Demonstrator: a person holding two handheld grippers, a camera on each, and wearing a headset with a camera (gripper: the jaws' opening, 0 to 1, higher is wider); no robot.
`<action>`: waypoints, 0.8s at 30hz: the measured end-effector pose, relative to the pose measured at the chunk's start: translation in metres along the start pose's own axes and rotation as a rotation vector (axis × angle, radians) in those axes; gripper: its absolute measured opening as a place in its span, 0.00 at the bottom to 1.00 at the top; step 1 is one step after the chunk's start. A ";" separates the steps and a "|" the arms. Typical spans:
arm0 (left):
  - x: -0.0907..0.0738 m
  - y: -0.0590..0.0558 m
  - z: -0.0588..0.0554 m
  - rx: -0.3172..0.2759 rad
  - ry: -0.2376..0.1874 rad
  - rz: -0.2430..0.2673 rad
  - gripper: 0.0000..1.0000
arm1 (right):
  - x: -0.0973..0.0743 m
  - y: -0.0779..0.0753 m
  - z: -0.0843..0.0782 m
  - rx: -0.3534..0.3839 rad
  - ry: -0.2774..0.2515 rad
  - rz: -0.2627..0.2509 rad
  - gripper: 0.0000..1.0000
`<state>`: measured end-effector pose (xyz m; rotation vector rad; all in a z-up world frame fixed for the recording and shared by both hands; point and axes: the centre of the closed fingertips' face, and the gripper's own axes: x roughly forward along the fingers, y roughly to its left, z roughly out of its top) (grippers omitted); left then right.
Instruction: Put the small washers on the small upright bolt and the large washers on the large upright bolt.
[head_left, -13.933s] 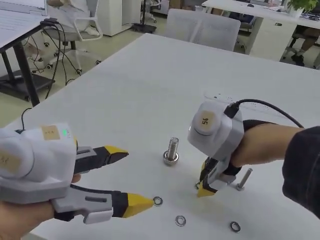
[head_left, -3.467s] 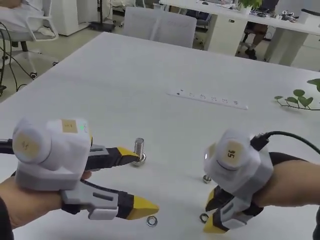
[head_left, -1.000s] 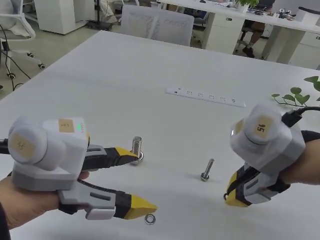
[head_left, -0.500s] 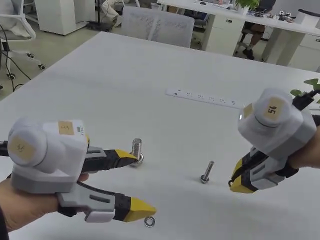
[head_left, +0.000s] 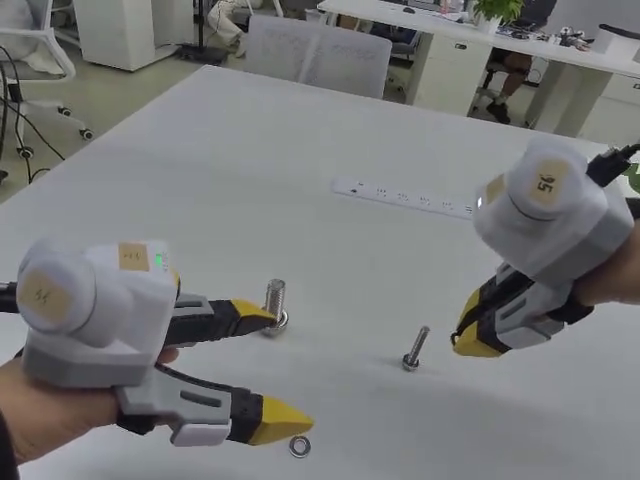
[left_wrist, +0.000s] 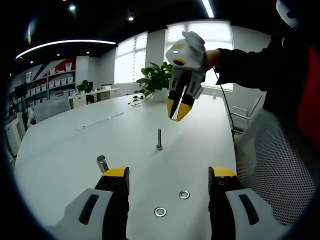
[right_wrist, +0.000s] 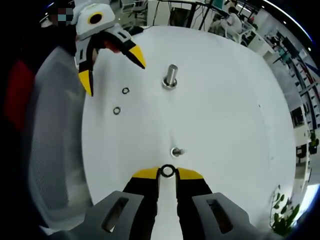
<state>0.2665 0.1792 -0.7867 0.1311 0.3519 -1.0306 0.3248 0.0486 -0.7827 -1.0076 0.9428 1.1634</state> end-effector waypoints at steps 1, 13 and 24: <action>0.000 0.000 0.000 0.001 0.000 0.000 0.63 | 0.000 -0.001 0.002 -0.001 -0.001 0.000 0.13; -0.001 0.002 0.001 -0.002 -0.009 0.005 0.63 | 0.003 -0.014 0.016 -0.042 0.005 -0.008 0.13; -0.003 0.002 0.000 -0.004 -0.010 0.010 0.63 | 0.014 -0.021 0.018 -0.064 0.017 0.004 0.13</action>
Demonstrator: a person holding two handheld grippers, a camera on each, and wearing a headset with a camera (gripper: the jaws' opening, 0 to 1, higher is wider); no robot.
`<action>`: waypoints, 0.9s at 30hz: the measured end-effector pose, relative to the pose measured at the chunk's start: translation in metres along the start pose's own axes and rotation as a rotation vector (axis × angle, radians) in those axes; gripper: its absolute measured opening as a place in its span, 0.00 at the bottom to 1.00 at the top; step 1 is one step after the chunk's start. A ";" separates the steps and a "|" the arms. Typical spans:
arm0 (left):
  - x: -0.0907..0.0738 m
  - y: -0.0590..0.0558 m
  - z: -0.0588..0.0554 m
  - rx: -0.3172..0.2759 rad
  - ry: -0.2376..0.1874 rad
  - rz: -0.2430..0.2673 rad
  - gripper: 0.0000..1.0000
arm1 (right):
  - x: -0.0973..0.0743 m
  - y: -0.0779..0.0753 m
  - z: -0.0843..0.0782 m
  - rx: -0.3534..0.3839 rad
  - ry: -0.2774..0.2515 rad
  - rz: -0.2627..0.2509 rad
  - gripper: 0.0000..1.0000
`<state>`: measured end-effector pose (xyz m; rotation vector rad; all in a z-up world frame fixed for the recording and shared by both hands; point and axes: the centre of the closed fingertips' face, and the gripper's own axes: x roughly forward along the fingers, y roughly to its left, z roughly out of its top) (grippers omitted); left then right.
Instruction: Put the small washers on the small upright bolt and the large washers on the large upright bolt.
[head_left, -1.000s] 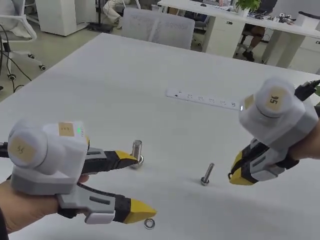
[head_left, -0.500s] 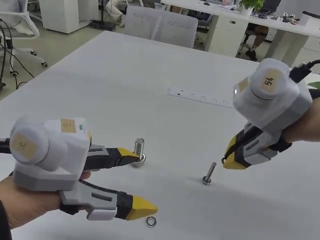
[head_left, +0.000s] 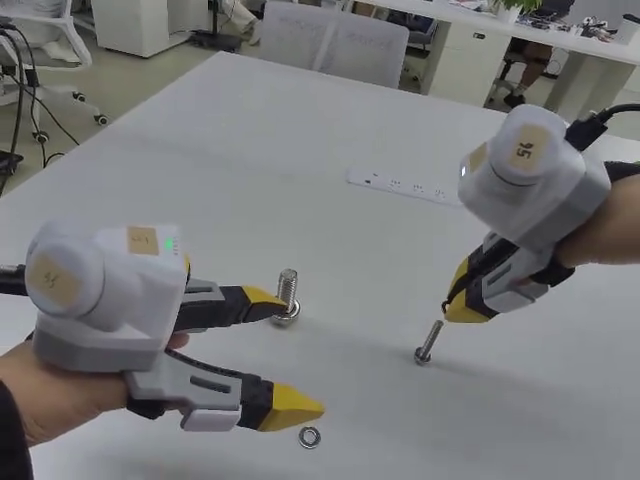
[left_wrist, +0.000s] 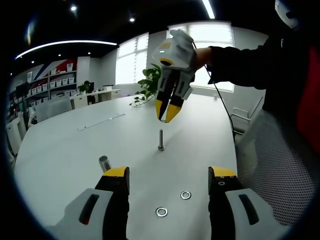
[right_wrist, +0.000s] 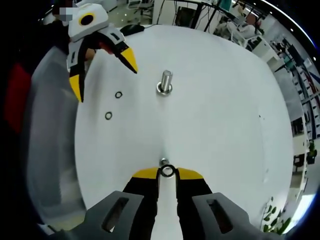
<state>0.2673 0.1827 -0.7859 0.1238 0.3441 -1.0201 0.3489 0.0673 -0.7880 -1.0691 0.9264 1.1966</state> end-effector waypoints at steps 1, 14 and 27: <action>0.000 0.000 0.000 -0.001 0.000 0.001 0.63 | 0.001 0.000 0.000 0.000 0.002 0.002 0.13; -0.001 -0.001 -0.002 -0.006 0.001 0.000 0.63 | 0.016 0.000 -0.003 -0.008 0.013 0.025 0.13; -0.002 -0.002 -0.003 -0.010 0.006 -0.001 0.63 | 0.021 0.003 -0.004 -0.001 0.013 0.039 0.13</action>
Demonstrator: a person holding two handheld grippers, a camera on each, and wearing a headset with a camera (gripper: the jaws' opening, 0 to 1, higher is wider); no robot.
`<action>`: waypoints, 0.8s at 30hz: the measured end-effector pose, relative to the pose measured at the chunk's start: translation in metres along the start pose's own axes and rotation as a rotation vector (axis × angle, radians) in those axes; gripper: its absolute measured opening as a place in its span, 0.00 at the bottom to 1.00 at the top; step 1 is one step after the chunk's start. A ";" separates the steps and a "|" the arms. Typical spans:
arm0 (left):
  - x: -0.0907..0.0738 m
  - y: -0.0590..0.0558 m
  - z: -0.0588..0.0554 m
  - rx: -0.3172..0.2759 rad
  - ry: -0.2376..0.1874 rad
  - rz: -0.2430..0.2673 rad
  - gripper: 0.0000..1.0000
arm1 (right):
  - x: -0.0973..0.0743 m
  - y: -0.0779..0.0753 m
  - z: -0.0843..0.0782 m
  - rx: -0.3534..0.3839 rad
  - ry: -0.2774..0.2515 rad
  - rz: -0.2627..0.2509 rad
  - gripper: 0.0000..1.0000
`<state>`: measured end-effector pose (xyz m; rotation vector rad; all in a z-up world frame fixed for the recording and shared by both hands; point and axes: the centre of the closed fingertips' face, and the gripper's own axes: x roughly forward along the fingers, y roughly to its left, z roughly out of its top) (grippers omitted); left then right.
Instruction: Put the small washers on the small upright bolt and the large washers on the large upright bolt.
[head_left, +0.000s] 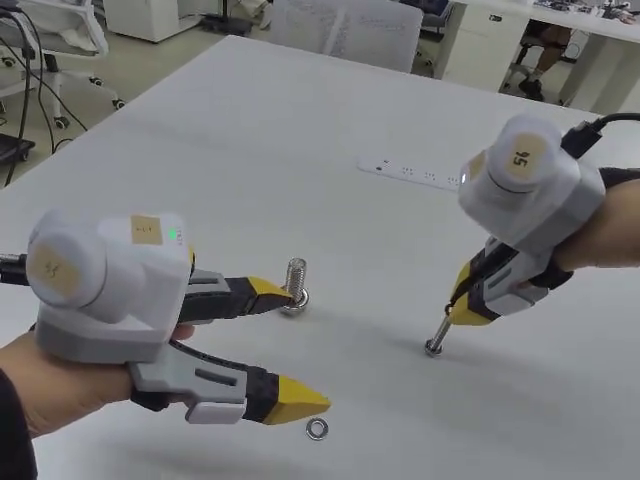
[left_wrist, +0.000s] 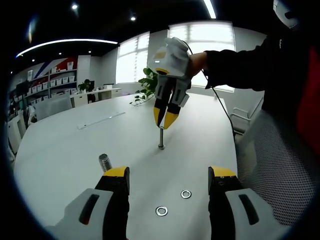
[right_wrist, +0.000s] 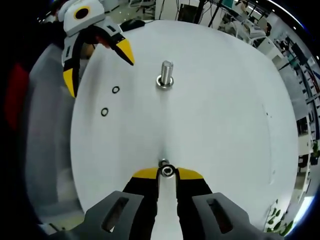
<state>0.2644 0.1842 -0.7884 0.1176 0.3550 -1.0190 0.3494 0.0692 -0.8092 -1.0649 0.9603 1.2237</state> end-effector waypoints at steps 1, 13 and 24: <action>0.000 0.000 0.000 0.000 0.001 -0.001 0.63 | 0.000 0.000 0.000 0.002 0.000 0.003 0.13; 0.001 0.000 -0.002 -0.003 0.009 -0.003 0.63 | 0.006 0.000 -0.004 0.011 0.000 0.013 0.13; 0.002 0.001 -0.002 -0.007 0.012 -0.002 0.63 | 0.020 0.000 -0.006 0.028 -0.006 0.032 0.13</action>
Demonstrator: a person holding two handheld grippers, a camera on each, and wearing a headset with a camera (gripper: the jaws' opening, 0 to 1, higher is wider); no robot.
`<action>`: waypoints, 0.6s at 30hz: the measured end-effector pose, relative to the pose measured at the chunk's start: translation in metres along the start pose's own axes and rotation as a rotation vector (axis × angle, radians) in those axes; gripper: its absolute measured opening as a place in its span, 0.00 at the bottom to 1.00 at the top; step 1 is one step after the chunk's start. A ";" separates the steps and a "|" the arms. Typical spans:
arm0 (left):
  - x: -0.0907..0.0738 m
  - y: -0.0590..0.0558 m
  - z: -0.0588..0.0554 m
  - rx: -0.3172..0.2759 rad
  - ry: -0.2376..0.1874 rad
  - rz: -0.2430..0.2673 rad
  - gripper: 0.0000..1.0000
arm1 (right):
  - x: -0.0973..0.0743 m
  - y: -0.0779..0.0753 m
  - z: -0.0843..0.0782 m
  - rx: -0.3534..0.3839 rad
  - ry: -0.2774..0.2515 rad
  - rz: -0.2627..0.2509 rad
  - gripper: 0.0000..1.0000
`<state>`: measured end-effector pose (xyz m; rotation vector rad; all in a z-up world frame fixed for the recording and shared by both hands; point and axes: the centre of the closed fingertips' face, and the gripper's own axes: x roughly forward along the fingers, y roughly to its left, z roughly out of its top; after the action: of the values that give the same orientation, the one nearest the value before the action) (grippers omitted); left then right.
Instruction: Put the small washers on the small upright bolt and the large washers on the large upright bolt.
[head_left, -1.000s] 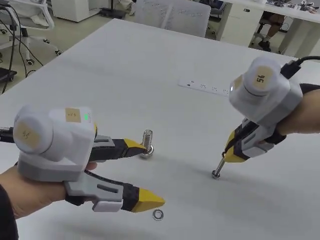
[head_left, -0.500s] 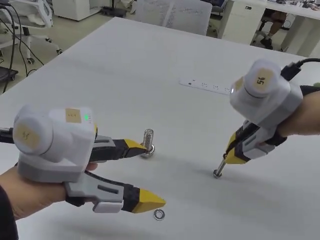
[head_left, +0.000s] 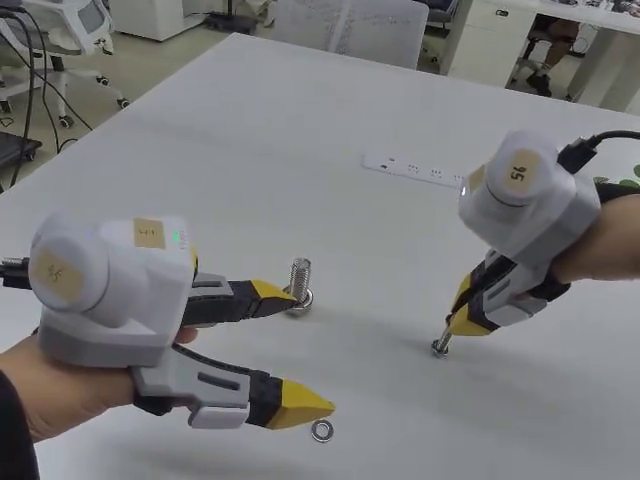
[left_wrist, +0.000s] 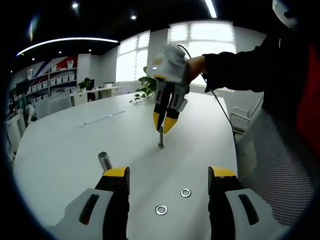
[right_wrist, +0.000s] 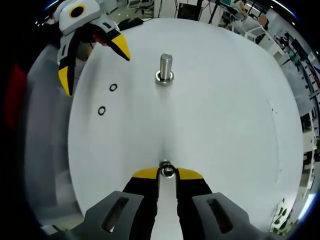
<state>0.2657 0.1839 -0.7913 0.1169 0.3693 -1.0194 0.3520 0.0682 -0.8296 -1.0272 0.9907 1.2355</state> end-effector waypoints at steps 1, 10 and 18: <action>0.000 0.000 0.000 0.000 0.000 0.001 0.63 | 0.001 0.000 -0.001 0.003 0.001 0.001 0.13; 0.001 0.001 -0.001 -0.001 0.005 0.001 0.63 | 0.016 0.003 -0.004 0.013 -0.001 0.013 0.14; 0.000 0.002 -0.002 -0.003 0.005 0.003 0.63 | 0.028 0.004 -0.009 0.028 0.001 0.024 0.14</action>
<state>0.2670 0.1851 -0.7930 0.1173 0.3751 -1.0161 0.3499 0.0666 -0.8589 -0.9966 1.0213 1.2370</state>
